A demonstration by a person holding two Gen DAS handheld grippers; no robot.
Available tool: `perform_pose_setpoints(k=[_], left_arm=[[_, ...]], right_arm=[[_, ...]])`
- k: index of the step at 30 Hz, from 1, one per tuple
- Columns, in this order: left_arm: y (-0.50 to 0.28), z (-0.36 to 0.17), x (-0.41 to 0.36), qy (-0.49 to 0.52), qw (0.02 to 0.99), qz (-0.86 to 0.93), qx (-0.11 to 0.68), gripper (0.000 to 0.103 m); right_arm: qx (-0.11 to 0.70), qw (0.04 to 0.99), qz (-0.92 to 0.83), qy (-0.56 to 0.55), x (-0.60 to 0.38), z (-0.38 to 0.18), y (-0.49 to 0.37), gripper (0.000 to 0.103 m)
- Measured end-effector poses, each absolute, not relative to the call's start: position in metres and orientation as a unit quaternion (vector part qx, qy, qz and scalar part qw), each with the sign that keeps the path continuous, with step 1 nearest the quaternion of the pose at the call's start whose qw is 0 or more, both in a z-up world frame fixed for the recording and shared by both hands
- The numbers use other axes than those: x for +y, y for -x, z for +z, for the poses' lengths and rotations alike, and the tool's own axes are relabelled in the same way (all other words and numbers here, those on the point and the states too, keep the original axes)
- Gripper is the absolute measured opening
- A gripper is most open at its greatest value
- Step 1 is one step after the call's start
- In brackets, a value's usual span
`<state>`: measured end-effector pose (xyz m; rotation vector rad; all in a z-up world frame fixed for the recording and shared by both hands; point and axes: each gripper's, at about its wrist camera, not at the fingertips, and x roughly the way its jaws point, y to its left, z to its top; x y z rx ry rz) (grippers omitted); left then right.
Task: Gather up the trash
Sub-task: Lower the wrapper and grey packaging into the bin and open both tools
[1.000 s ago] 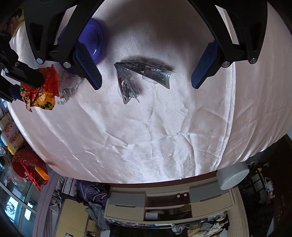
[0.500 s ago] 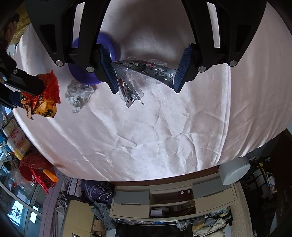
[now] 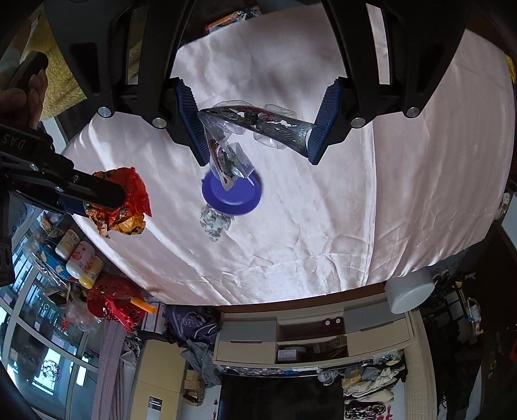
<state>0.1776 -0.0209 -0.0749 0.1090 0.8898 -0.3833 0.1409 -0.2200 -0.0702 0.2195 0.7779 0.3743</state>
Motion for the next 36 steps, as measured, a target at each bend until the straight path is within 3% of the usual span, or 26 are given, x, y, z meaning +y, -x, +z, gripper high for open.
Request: perform_pose_setpoints(k=[16, 36], left_arm=[[-0.061, -0.125, 0.003, 0.004, 0.866, -0.174, 0.468, 0.059], [-0.004, -0.220, 0.004, 0.016, 0.826, -0.168, 0.538, 0.059]], right_arm=[[0.409, 0.887, 0.189, -0.102, -0.214, -0.099, -0.051, 0.049], [0.510, 0.838, 0.177, -0.081, -0.188, -0.205, -0.014, 0.049]])
